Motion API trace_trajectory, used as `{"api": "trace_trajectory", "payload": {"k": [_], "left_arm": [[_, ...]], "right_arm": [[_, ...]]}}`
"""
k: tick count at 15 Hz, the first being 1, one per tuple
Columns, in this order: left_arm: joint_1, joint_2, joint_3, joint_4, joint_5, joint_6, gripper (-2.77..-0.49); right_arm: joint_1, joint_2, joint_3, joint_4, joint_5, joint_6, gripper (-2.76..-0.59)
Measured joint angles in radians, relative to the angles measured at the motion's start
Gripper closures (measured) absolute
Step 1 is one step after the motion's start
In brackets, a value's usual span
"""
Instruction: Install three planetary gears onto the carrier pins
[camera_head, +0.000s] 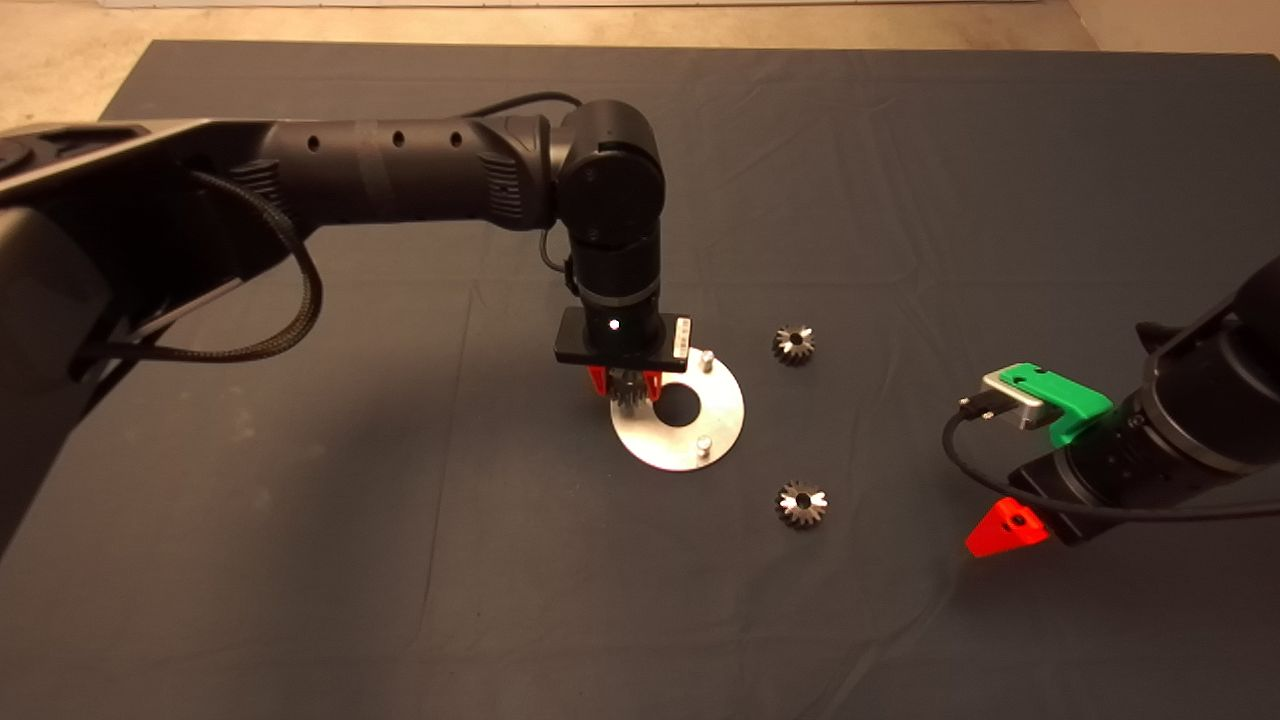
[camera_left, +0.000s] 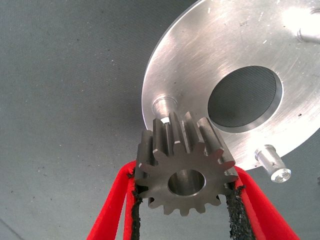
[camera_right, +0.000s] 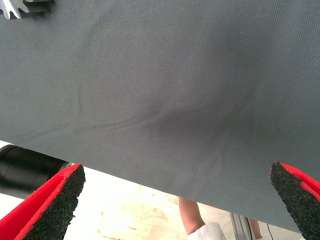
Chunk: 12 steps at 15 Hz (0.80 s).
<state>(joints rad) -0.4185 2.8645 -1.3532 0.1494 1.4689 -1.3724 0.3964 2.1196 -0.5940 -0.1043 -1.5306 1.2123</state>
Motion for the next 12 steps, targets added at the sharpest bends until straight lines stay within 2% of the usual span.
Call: {"api": "trace_trajectory", "payload": {"k": [3, 7, 10, 12], "left_arm": [[0.0, 0.0, 0.0, 0.0, -0.023, 0.017, -0.9], [0.003, 0.0, 0.007, 0.0, -0.025, 0.019, -0.9], [0.027, -0.004, 0.032, 0.0, -0.025, 0.018, -0.9], [0.033, -0.014, 0.035, 0.0, -0.025, 0.018, -0.9]], "right_arm": [[0.0, 0.0, 0.0, 0.0, 0.0, 0.0, -2.76], [0.0, 0.0, 0.0, 0.001, 0.0, 0.0, -2.76], [0.0, 0.0, 0.0, 0.002, 0.0, 0.0, -2.76], [0.0, 0.0, 0.0, 0.004, 0.0, 0.0, -2.76]]}}
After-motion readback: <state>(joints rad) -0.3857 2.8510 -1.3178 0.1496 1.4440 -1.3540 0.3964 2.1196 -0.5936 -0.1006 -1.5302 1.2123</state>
